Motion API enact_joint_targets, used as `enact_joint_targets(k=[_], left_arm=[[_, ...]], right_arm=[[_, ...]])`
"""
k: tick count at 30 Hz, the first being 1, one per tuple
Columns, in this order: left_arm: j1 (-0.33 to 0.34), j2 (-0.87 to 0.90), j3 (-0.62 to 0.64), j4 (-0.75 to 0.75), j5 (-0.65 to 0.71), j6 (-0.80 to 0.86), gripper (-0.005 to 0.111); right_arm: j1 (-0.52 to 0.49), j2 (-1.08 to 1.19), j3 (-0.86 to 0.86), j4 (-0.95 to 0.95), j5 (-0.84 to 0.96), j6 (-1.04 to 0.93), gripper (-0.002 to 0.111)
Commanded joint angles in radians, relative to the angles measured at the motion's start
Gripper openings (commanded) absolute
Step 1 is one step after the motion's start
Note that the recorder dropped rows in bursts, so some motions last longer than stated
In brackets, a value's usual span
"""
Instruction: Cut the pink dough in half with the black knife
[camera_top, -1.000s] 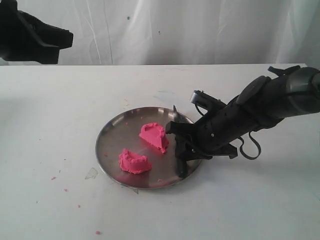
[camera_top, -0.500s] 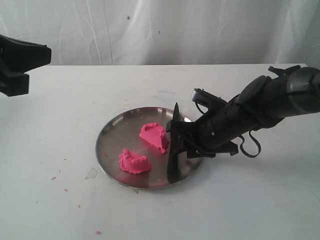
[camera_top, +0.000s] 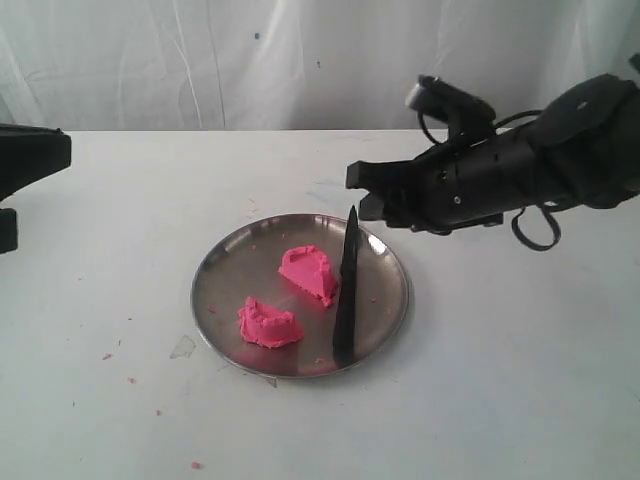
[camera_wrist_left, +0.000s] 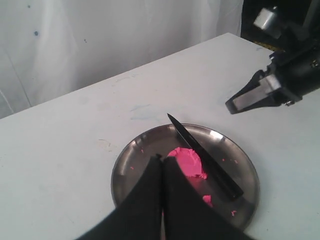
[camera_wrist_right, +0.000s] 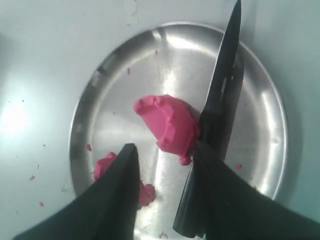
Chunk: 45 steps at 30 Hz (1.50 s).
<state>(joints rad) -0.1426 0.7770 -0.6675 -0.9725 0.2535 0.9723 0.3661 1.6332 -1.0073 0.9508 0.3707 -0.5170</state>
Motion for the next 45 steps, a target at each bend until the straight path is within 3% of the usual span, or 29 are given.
enact_joint_targets(k=[1, 6, 21, 45], left_arm=[[0.001, -0.047, 0.027, -0.016, 0.003, -0.036, 0.0], [0.001, -0.072, 0.03, -0.02, 0.075, -0.039, 0.0], [0.001, -0.077, 0.03, -0.015, 0.098, -0.032, 0.0], [0.001, -0.077, 0.03, -0.015, 0.098, -0.032, 0.0]], right_arm=[[-0.007, -0.165, 0.068, -0.005, -0.062, -0.046, 0.02], [-0.007, -0.369, 0.149, -0.003, -0.072, -0.133, 0.0], [-0.007, -0.827, 0.265, -0.003, 0.036, -0.133, 0.0], [-0.007, -0.912, 0.283, -0.013, -0.021, -0.133, 0.0]])
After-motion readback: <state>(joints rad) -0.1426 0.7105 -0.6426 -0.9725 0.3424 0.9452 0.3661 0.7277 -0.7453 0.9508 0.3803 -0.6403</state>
